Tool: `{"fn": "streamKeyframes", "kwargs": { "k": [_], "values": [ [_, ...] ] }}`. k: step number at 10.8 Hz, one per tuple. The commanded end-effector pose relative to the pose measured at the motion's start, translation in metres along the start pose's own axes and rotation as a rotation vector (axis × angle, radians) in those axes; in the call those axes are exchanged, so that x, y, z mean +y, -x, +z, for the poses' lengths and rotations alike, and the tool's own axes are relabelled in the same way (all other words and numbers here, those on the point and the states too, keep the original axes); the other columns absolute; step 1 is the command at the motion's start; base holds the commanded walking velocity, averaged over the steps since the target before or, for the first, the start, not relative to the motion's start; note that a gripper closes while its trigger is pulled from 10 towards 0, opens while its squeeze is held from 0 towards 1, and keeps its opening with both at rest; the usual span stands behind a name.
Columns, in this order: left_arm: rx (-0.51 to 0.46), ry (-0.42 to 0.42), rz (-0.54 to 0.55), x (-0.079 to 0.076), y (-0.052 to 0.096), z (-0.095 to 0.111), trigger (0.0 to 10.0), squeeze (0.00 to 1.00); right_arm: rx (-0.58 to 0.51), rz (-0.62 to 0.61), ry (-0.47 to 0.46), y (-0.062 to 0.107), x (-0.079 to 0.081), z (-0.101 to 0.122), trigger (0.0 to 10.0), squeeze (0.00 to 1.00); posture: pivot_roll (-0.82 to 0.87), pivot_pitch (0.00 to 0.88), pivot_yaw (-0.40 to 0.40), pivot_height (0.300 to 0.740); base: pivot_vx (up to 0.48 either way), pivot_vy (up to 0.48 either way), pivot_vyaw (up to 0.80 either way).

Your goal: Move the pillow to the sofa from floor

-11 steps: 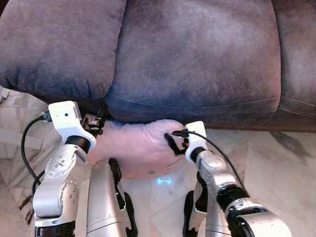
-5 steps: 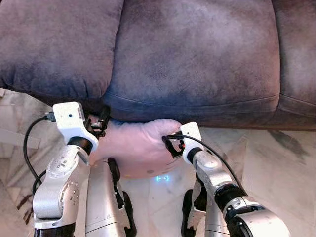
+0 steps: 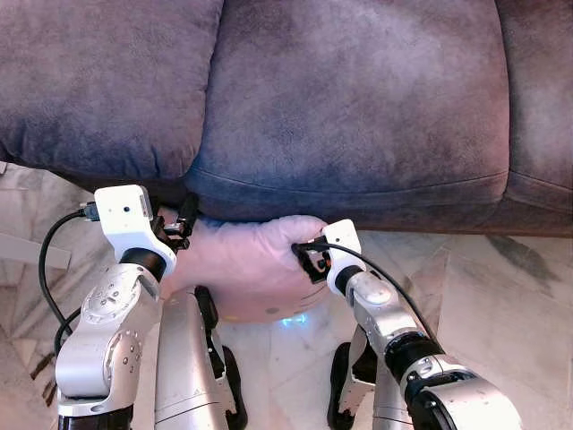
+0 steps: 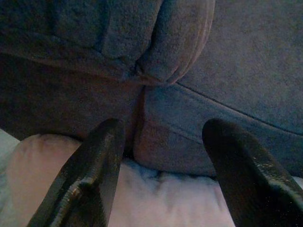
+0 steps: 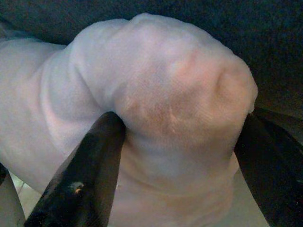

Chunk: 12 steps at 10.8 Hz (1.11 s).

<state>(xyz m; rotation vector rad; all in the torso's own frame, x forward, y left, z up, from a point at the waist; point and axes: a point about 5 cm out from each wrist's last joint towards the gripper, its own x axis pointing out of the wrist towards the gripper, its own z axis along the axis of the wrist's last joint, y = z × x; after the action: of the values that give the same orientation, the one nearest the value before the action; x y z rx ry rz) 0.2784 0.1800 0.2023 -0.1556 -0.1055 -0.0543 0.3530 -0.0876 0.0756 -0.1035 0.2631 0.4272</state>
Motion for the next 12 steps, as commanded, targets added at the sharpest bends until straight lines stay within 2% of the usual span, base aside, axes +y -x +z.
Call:
{"fn": "streamKeyframes", "kwargs": {
  "k": [1, 12],
  "values": [
    [0.006, -0.017, 0.015, 0.0036, 0.0046, 0.0004, 10.0, 0.0, 0.024, 0.021, -0.021, 0.0, 0.0089, -0.008, 0.0, 0.0, 0.28, 0.542, 0.064, 0.492, 0.0, 0.0, 0.0],
    [0.036, -0.031, -0.034, 0.0008, 0.0044, -0.0037, 10.0, 0.0, 0.031, 0.036, -0.006, 0.0011, 0.0152, -0.0136, 0.0, 0.0, 0.28, 0.509, 0.088, 0.492, 0.0, 0.0, 0.0]
  ]
}}
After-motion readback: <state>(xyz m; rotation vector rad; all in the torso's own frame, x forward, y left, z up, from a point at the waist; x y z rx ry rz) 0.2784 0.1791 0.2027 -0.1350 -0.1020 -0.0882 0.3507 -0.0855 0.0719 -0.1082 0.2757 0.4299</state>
